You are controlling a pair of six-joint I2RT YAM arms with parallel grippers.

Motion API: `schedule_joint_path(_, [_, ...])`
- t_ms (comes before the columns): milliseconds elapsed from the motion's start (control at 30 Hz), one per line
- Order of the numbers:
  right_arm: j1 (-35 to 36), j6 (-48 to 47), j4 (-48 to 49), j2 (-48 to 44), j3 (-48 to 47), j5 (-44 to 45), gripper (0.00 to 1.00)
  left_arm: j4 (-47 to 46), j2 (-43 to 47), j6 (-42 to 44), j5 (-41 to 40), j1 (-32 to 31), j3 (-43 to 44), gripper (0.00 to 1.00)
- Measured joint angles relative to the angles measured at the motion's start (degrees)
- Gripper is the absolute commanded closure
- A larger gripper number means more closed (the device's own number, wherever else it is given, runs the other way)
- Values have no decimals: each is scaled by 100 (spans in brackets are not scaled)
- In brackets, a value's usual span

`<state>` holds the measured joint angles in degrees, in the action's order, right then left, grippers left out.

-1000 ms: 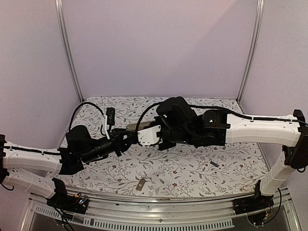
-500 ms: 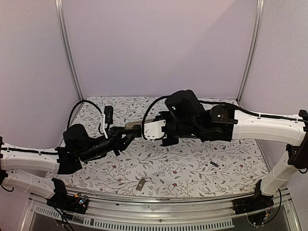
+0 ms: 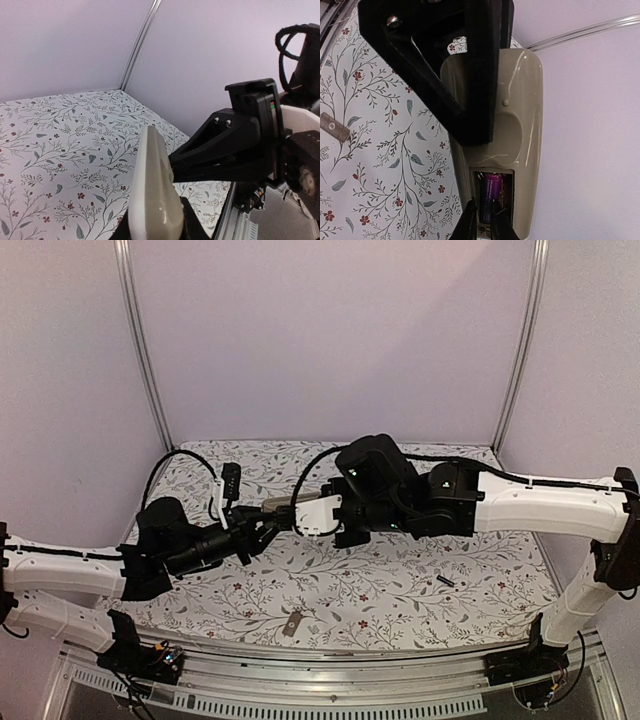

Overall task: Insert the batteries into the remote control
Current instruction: Load the battery into the battery compartment, then pick up the battery from the battery compartment.

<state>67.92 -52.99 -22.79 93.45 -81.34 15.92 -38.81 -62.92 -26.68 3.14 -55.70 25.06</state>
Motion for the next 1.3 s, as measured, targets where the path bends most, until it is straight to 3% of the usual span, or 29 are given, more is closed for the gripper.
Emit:
schedule_joint_path(167, [-9, 76, -55, 2, 0, -24, 98, 37, -20, 50, 2, 13, 20, 100])
schedule_joint_path(567, [-52, 304, -72, -2, 9, -33, 92, 11, -4, 35, 11, 11, 66, 100])
schedule_joint_path(867, [-361, 671, -74, -496, 39, -761, 89, -225, 44, -730, -96, 11, 66, 100])
schedule_joint_path(1200, [-474, 1080, -92, -1003, 39, -1320, 75, -481, 33, -1281, 46, 48, -144, 100])
schedule_joint_path(1300, [-472, 1222, -249, -968, 42, -1375, 62, -549, 37, -1231, 247, 50, -308, 100])
